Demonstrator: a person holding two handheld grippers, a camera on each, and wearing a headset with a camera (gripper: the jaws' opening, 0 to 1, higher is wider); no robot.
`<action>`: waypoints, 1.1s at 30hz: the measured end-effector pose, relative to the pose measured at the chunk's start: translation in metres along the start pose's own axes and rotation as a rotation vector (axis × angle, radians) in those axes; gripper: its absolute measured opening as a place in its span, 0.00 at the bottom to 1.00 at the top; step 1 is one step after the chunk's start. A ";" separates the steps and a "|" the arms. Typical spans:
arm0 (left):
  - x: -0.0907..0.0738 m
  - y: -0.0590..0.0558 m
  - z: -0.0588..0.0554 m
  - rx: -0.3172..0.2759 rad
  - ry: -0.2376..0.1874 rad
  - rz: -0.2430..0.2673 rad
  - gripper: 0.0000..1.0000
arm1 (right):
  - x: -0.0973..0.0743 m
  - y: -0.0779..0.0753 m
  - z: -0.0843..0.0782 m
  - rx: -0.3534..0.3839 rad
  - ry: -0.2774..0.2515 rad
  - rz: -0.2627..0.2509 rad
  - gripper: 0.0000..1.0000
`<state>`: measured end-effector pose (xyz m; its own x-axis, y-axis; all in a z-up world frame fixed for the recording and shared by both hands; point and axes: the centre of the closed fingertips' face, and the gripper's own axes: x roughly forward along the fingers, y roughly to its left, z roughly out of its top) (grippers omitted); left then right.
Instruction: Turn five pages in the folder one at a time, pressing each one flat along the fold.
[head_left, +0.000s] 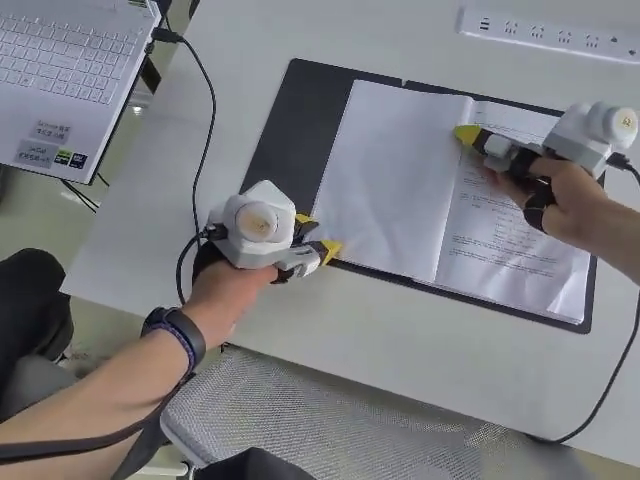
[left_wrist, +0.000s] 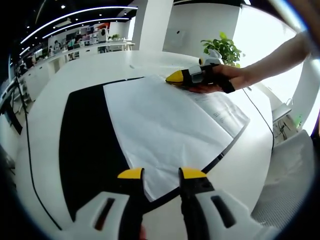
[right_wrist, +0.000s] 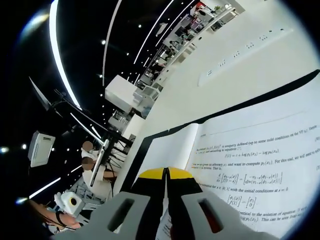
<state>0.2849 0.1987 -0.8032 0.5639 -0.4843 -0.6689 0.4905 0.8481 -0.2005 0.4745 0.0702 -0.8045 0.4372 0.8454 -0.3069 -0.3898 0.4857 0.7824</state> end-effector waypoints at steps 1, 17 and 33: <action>0.000 0.000 0.000 0.001 0.001 -0.001 0.26 | -0.001 0.001 -0.002 -0.020 0.007 0.004 0.00; 0.001 -0.001 -0.002 0.016 0.005 -0.004 0.28 | -0.035 0.049 -0.066 -0.167 0.098 0.048 0.00; 0.003 0.000 -0.003 0.022 0.008 -0.003 0.28 | -0.060 0.081 -0.120 -0.156 0.164 0.113 0.00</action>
<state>0.2845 0.1976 -0.8070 0.5569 -0.4854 -0.6740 0.5069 0.8414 -0.1872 0.3191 0.0852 -0.7880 0.2513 0.9149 -0.3159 -0.5544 0.4035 0.7279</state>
